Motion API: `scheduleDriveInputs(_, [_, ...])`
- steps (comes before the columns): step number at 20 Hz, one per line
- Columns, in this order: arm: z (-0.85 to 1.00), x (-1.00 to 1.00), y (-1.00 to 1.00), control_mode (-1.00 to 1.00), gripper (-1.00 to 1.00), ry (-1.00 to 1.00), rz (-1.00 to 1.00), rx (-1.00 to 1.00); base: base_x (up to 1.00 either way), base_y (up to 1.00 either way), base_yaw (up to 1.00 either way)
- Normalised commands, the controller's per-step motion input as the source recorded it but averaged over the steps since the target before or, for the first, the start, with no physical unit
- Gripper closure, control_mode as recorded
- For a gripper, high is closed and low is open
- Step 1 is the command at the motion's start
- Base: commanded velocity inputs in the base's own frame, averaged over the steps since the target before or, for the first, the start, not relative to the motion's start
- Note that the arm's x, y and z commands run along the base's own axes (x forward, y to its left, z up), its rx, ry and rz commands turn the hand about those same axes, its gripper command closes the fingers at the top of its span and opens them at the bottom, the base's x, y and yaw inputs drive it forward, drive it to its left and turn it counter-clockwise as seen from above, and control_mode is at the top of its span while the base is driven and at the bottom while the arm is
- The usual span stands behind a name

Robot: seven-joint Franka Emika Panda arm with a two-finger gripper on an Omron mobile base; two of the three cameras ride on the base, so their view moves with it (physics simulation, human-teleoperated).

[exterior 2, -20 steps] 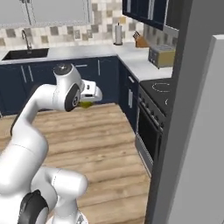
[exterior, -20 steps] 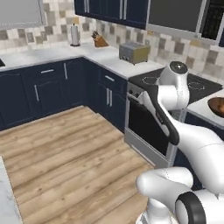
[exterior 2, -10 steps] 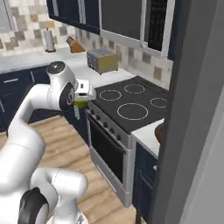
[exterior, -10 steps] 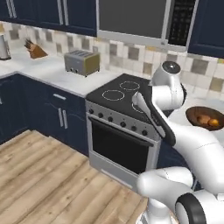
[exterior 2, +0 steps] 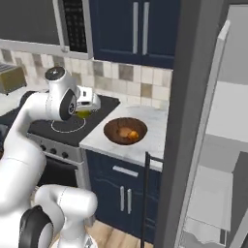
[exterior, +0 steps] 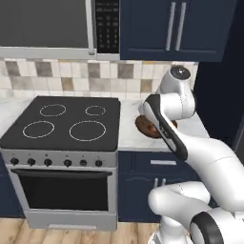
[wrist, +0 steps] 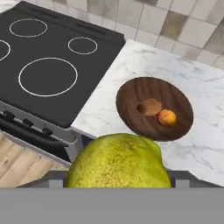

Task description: Take the peach, pear, and potato from the freezer and place them in the bowl on the counter.

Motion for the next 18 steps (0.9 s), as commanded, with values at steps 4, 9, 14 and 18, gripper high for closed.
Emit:
scheduleDriveInputs(4, [0.00,0.00,0.00,1.00,1.00,0.00,0.00,0.00,0.45,0.02,-0.85])
scheduleDriveInputs(9, [-0.44,0.94,0.16,-1.00,1.00,0.14,-0.48,-0.11,0.00,0.00,0.00])
scheduleDriveInputs(14, [-0.25,1.00,0.59,-1.00,1.00,0.04,-0.15,-0.12,0.00,0.00,0.00])
scheduleDriveInputs(18, [-0.48,1.00,0.03,-1.00,1.00,0.19,0.00,0.06,0.00,0.00,0.00])
